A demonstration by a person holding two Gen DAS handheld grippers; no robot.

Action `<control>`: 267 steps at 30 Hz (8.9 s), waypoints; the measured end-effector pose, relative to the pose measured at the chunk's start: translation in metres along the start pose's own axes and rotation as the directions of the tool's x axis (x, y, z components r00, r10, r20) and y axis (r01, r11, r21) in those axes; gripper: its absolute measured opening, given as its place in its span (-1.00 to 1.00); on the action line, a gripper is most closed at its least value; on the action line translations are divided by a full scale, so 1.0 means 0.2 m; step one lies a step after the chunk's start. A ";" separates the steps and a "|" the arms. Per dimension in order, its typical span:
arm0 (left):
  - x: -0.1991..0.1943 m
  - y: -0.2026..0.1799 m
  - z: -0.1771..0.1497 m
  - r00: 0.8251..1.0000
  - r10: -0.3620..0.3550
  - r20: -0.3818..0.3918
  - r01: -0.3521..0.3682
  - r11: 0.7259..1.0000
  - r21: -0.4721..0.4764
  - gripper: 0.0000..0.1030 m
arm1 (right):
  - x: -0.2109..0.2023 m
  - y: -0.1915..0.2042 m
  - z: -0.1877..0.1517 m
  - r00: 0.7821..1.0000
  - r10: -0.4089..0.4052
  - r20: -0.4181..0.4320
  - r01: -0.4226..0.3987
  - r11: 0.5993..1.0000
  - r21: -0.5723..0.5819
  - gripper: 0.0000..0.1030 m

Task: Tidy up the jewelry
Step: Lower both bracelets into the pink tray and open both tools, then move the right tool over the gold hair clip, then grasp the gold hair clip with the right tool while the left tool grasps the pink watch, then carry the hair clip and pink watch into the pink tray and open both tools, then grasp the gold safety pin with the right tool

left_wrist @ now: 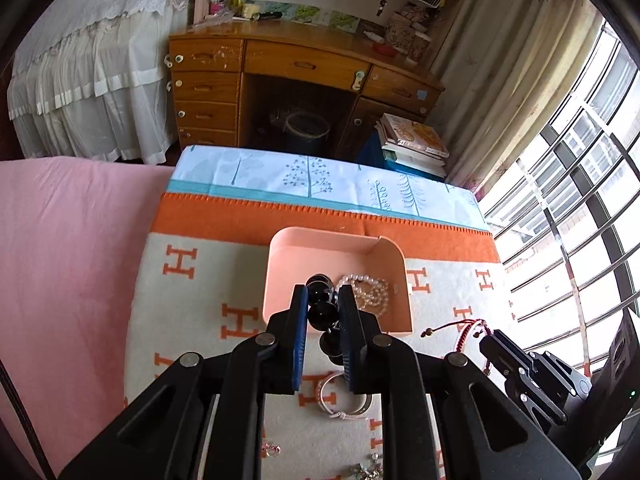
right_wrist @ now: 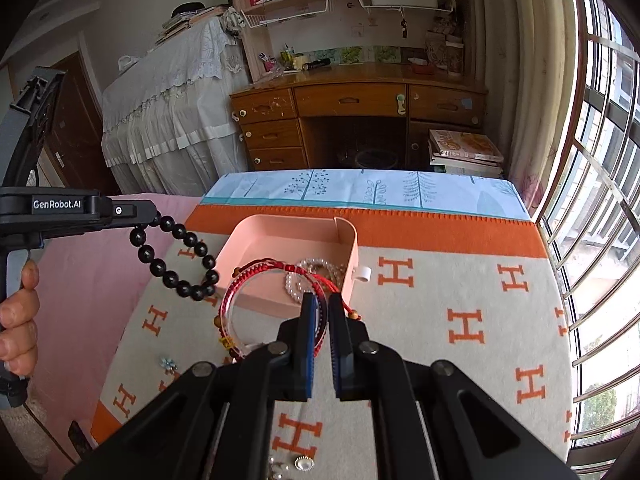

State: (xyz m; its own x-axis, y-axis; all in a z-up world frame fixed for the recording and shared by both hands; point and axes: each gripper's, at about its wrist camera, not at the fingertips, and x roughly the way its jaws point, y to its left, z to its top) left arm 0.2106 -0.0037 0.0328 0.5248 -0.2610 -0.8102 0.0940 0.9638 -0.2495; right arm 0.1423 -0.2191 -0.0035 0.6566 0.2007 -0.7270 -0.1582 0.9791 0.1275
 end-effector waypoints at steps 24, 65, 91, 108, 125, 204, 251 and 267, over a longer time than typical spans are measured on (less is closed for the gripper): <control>0.56 0.15 -0.05 0.990 0.134 -0.044 -0.129 0.987 0.094 0.25 | 0.56 -0.02 0.17 0.986 0.031 -0.163 -0.015 0.995 0.097 -0.88; -0.06 0.24 -0.56 0.998 0.058 0.019 -0.059 0.996 0.074 0.43 | 0.04 0.06 -0.25 0.974 0.140 -0.176 -0.132 0.990 0.053 -0.74; 0.15 0.12 -1.14 0.994 0.062 -0.090 -0.046 0.985 0.168 0.56 | 0.07 0.20 -0.86 0.912 0.115 -0.395 -0.276 0.883 -0.381 -0.74; 0.19 0.16 -1.17 0.992 0.054 -0.117 -0.037 0.989 0.143 0.56 | 0.16 0.31 -0.92 0.912 0.026 -0.409 -0.288 0.749 -0.596 -0.74; 0.22 0.15 -1.07 0.991 0.039 -0.128 -0.023 0.992 0.122 0.56 | 0.08 0.25 -0.86 0.888 0.166 -0.430 -0.349 0.851 -0.392 -0.85; 0.46 -0.01 -0.10 0.996 0.002 -0.084 -0.015 0.989 -0.147 -0.87 | 0.11 -0.12 0.00 0.991 0.135 -0.008 -0.135 0.991 0.001 -0.84; 0.01 0.04 -0.65 0.948 0.169 0.271 -0.169 0.985 -0.025 0.56 | 0.20 -0.01 -0.11 0.999 0.032 -0.027 -0.028 0.990 0.135 -0.79; -0.21 0.02 -0.90 0.967 0.062 0.249 -0.072 0.997 0.032 0.58 | -0.29 0.00 -0.36 0.984 -0.116 0.133 0.105 0.991 0.084 -0.05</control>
State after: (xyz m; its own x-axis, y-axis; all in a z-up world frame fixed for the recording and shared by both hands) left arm 0.0359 0.0020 -0.0296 0.7236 -0.1791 -0.6666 0.0830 0.9813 -0.1736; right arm 0.0512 -0.2331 -0.0085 0.7625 0.0885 -0.6409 -0.0257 0.9939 0.1068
